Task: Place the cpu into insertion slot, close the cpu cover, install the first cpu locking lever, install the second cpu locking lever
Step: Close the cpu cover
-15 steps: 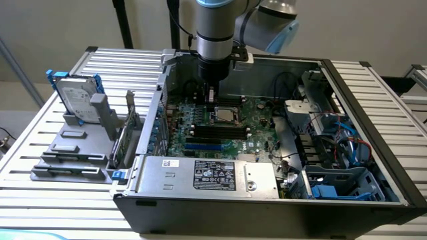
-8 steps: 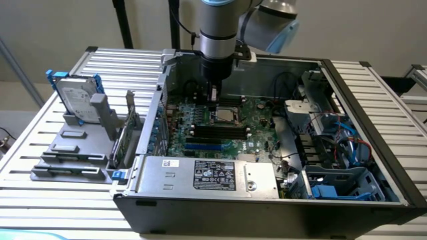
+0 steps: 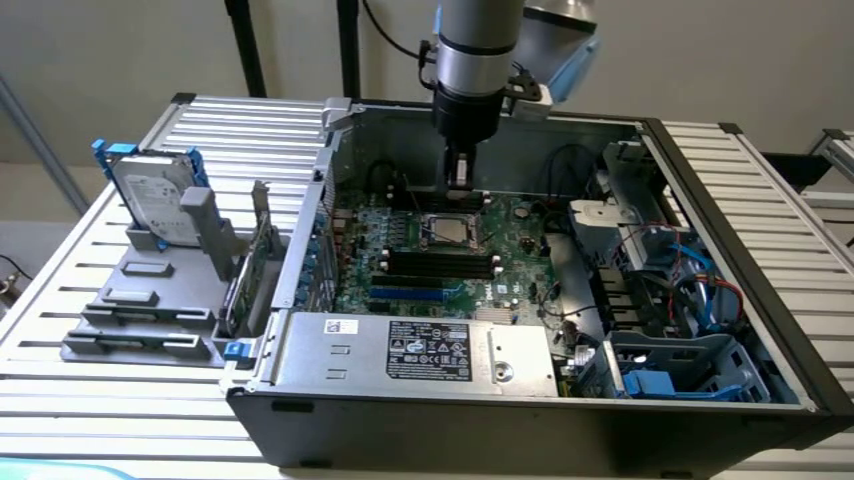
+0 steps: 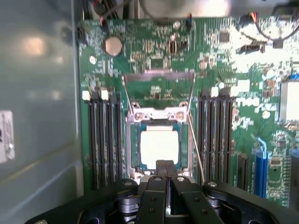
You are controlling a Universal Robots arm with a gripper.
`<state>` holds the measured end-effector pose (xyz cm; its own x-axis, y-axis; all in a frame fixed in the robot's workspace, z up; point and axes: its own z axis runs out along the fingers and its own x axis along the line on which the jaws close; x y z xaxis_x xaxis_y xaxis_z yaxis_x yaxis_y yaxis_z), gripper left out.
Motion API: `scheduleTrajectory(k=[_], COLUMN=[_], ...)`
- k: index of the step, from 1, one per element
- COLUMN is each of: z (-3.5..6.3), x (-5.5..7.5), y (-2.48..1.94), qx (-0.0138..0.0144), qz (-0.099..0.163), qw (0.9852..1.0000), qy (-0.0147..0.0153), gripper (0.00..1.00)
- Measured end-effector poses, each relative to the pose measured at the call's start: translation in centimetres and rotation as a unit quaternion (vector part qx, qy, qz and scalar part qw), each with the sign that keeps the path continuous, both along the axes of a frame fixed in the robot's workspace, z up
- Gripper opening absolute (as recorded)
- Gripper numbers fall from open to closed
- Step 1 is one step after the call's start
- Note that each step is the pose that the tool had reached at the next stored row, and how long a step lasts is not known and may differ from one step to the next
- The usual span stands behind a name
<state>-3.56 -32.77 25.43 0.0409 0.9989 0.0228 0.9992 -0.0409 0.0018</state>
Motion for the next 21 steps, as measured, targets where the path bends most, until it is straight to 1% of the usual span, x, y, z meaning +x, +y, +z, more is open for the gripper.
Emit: scheduleTrajectory(k=[3, 9, 14, 21], z=[0.61, 1.32, 1.48, 1.42], x=[1.4, 4.1, 6.3, 9.5], y=[0.00, 0.00, 0.00, 0.01], qx=[0.0000, 0.0002, 0.0007, 0.0015], qz=[0.000, 0.000, 0.000, 0.000], qw=[1.0000, 1.0000, 1.0000, 1.0000], qy=[0.0008, 0.0019, 0.0021, 0.0021], gripper=[0.11, 0.11, 0.11, 0.11])
